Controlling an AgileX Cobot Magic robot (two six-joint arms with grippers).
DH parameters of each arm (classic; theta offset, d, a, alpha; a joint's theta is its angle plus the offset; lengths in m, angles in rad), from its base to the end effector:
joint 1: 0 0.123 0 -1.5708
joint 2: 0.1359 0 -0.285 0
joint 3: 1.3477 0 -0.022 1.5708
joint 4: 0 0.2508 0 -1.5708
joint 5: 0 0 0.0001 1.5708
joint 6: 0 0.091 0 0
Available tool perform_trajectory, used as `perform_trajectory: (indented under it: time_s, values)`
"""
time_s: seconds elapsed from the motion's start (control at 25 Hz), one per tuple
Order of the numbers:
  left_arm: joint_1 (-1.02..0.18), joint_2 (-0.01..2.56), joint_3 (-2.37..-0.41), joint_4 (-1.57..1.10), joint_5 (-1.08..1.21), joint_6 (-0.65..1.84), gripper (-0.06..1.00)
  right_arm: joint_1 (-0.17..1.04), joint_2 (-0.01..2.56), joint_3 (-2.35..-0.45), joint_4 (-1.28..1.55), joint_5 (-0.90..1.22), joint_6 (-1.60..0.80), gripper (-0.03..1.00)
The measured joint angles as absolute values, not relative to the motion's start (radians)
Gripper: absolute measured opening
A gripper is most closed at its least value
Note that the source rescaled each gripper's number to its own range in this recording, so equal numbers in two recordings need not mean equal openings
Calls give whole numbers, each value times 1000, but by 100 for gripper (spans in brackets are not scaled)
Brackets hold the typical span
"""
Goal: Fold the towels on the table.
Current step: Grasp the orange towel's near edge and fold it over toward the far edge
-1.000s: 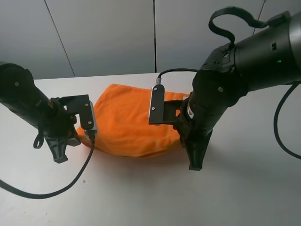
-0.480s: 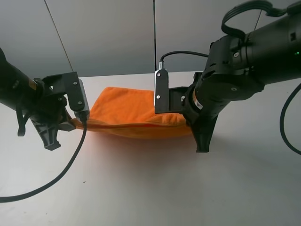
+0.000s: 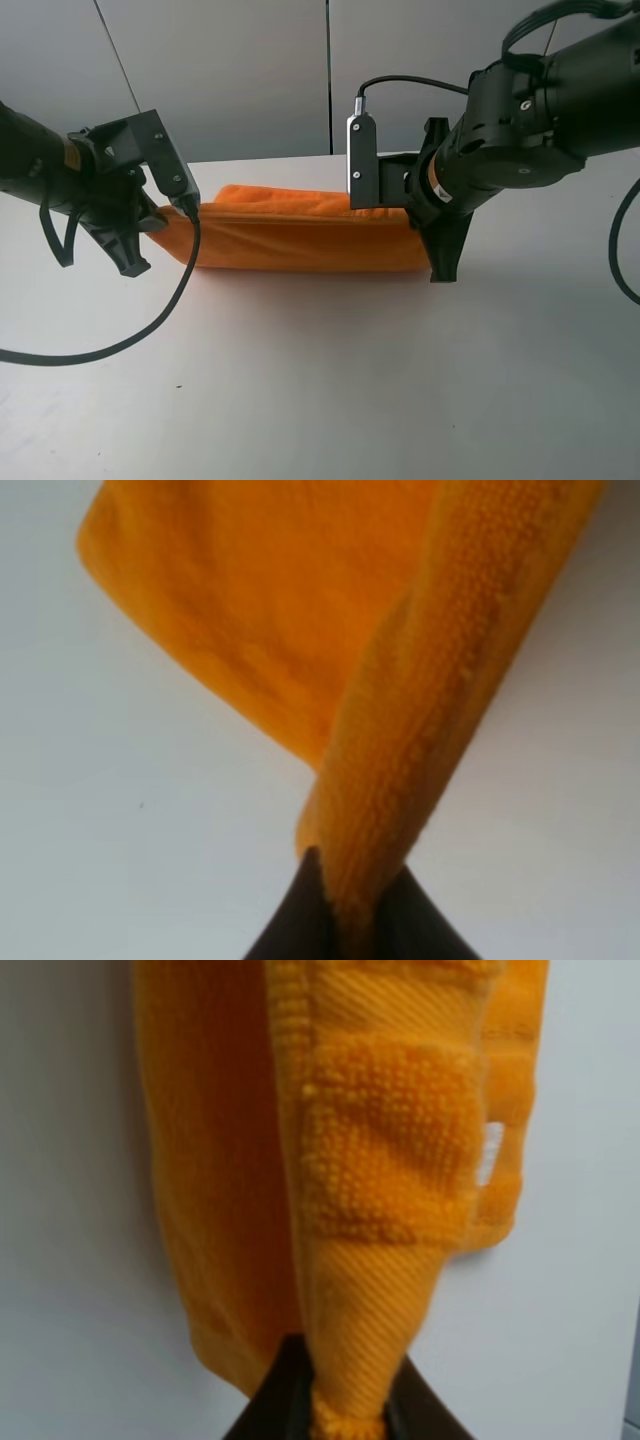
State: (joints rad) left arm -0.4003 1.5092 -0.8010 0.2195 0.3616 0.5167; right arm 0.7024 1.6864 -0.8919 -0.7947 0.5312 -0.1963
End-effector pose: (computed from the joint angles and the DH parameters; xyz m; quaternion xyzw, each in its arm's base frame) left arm 0.2687 -0.1061 0.2040 0.4989 0.8146 0.0834 0.2838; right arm 0.2613 0.1780 0.1772 -0.6622 0.6903 -0.2024 0.2099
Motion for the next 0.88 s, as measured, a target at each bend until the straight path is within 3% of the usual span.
perform_trajectory:
  time_s: [0.48,0.88]
  values:
    - [-400,1549,-806,348,253,416,0,685,1689,-892,-1106,486,-19,0]
    - [-372,1675,-939,434,235,350,0,644,1822,-1032,-1137,531,-6,0]
